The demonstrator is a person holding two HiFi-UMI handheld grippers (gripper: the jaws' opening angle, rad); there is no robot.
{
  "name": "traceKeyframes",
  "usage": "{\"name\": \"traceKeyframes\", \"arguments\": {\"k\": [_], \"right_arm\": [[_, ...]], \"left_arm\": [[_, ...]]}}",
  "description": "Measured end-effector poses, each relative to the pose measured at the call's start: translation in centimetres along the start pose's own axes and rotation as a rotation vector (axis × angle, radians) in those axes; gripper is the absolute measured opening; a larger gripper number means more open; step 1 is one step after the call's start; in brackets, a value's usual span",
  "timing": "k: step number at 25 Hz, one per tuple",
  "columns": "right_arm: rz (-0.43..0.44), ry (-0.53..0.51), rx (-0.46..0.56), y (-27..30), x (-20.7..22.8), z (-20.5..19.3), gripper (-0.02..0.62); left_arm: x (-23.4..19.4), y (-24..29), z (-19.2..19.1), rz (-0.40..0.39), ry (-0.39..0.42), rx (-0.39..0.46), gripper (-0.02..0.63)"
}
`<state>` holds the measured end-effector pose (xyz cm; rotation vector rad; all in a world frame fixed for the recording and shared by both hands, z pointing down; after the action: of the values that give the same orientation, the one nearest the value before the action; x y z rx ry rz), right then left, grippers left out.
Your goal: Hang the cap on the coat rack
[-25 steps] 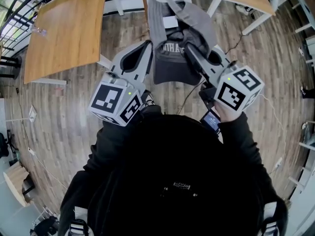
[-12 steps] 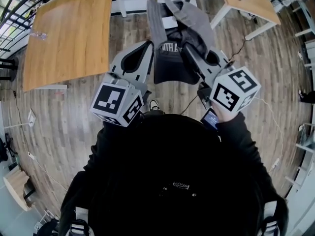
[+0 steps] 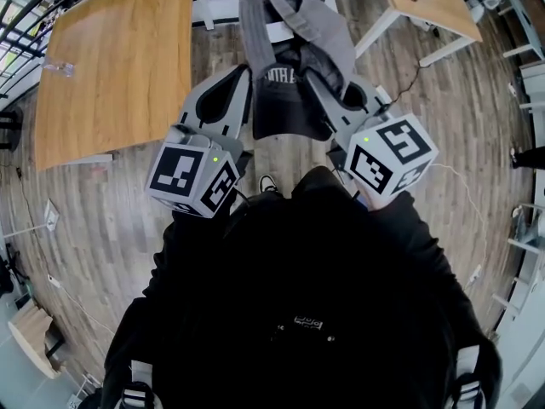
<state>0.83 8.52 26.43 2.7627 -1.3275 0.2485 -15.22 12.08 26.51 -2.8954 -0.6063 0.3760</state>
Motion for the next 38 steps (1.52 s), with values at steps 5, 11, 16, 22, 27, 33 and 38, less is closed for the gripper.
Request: {"name": "traceKeyframes", "arguments": {"k": [5,11,16,22,27,33,38], "right_arm": [[0.021,-0.017,-0.004,-0.2,0.1,0.5,0.011],[0.095,-0.037,-0.013,0.3,0.8,0.3,0.011],[0.152,-0.028,-0.024,1.7,3.0,1.0,0.011],[0.185,-0.013,-0.013,2.8,7.6,2.1,0.011],[0.201,0.022,0.004,4.0,11.9,2.7,0.011],[0.217,0.044,0.028,5.2,17.6,4.8,0.011],[0.245,0.048,0.04,6.2,21.5,5.6,0.011]], "left_arm": [[0.5,0.1,0.2,0.009,0.004,0.02,0.005],[0.2,0.6,-0.2,0.015,0.027,0.007,0.005],[-0.3,2.7,-0.3,0.001,0.042,-0.008,0.005],[-0.2,7.6,-0.9,-0.011,0.055,-0.005,0.005],[-0.3,12.0,-1.4,-0.023,0.065,0.001,0.005],[0.2,17.8,-1.3,-0.03,0.086,0.004,0.005],[0.5,21.9,-1.9,-0.026,0.101,0.001,0.005]]}}
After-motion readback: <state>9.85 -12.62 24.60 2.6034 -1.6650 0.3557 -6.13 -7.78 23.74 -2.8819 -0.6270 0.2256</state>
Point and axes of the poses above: the fingertips, and each gripper's own axes: y forward along the fingers, x to its right, z out of its top, the point moved 6 cm from there along -y, backward along the fingers, and after that the axes turned 14 degrees about x, right-handed, at the moved point
